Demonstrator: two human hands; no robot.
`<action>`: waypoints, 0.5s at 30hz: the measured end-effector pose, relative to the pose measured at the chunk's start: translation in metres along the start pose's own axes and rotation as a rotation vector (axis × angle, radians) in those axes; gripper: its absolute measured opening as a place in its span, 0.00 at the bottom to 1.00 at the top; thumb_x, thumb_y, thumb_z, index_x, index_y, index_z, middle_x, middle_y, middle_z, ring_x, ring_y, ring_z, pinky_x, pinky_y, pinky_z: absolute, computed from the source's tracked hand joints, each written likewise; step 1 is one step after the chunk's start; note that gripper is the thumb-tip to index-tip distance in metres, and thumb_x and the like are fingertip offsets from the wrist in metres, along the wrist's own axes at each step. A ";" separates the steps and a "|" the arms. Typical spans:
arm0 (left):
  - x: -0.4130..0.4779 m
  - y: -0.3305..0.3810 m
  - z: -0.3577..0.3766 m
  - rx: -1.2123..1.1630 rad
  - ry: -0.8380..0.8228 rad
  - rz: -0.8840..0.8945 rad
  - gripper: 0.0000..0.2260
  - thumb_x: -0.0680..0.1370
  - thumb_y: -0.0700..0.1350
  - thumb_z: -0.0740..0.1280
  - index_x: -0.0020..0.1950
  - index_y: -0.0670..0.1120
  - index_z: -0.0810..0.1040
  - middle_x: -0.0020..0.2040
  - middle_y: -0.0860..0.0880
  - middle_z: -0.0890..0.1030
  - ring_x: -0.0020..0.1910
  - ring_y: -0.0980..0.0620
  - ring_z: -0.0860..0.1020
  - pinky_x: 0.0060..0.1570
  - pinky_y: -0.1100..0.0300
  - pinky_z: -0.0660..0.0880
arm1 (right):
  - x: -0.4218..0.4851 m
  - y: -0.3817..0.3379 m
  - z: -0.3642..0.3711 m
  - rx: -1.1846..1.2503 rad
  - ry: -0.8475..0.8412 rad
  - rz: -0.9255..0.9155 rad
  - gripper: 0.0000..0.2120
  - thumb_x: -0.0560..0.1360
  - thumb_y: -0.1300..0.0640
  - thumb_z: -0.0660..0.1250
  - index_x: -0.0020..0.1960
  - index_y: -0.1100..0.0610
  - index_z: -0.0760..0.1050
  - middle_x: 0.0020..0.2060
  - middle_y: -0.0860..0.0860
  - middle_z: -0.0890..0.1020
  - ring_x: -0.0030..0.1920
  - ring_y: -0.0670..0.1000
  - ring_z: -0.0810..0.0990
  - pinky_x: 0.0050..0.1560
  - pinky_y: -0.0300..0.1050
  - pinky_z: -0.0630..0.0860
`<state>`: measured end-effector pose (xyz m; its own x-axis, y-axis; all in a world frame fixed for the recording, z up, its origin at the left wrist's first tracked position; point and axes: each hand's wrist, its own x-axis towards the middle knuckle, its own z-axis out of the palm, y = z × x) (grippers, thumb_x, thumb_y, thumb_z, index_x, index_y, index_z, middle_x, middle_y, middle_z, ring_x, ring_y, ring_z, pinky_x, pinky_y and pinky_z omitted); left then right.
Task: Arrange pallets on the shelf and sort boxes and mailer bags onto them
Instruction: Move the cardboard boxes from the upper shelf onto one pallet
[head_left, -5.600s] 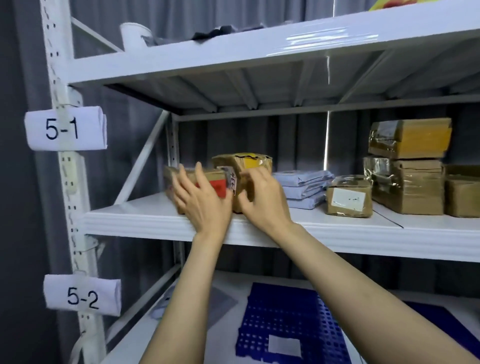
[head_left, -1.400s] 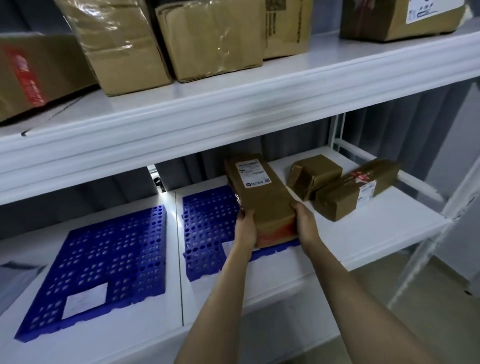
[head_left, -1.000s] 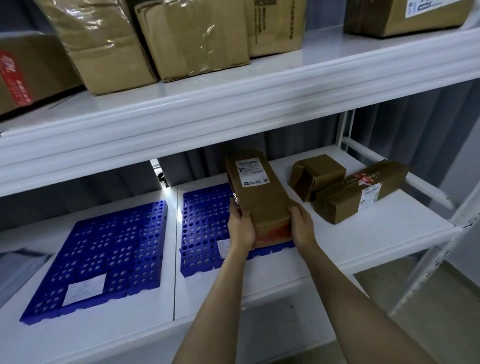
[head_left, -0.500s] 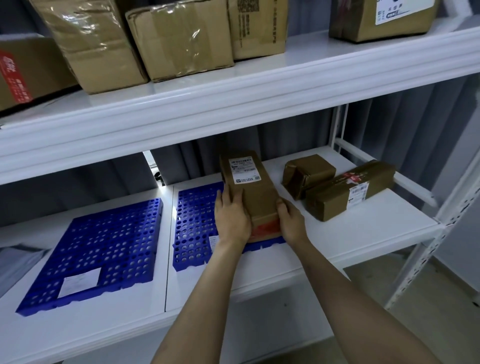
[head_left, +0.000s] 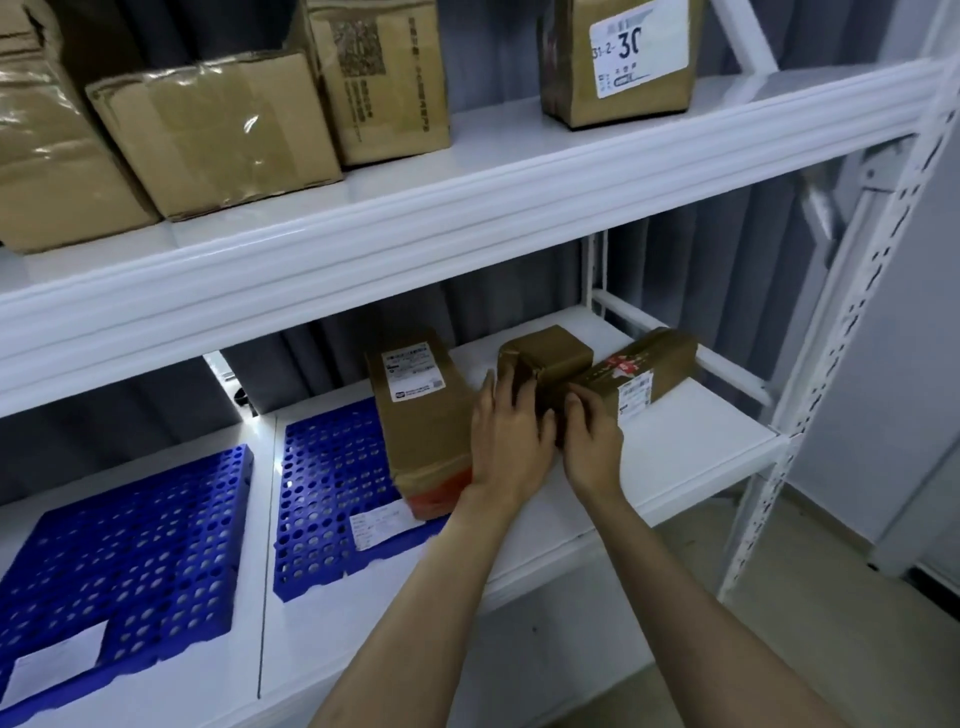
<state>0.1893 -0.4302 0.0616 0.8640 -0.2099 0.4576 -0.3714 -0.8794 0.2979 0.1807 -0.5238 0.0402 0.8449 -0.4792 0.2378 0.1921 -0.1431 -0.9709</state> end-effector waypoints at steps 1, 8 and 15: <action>0.006 0.005 0.007 -0.003 -0.036 0.009 0.21 0.80 0.50 0.60 0.72 0.44 0.68 0.75 0.42 0.64 0.75 0.42 0.58 0.73 0.48 0.56 | 0.003 -0.001 -0.007 -0.001 0.026 0.005 0.12 0.81 0.60 0.57 0.60 0.60 0.76 0.47 0.48 0.79 0.44 0.41 0.77 0.45 0.28 0.70; 0.048 0.040 0.052 -0.068 -0.285 -0.053 0.32 0.76 0.57 0.65 0.75 0.45 0.60 0.74 0.43 0.63 0.74 0.44 0.60 0.72 0.49 0.60 | 0.023 0.014 -0.057 -0.046 0.154 0.154 0.16 0.83 0.57 0.54 0.66 0.60 0.72 0.60 0.54 0.78 0.58 0.53 0.77 0.58 0.40 0.70; 0.056 0.054 0.081 0.163 -0.452 -0.167 0.27 0.79 0.54 0.63 0.74 0.47 0.60 0.72 0.39 0.61 0.69 0.39 0.60 0.66 0.50 0.64 | 0.029 0.041 -0.079 -0.007 0.261 0.308 0.16 0.82 0.54 0.54 0.65 0.58 0.73 0.62 0.55 0.78 0.60 0.57 0.77 0.66 0.57 0.71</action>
<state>0.2450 -0.5238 0.0356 0.9813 -0.1926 -0.0038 -0.1885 -0.9644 0.1855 0.1739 -0.6125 0.0092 0.7070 -0.7043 -0.0638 -0.0545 0.0357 -0.9979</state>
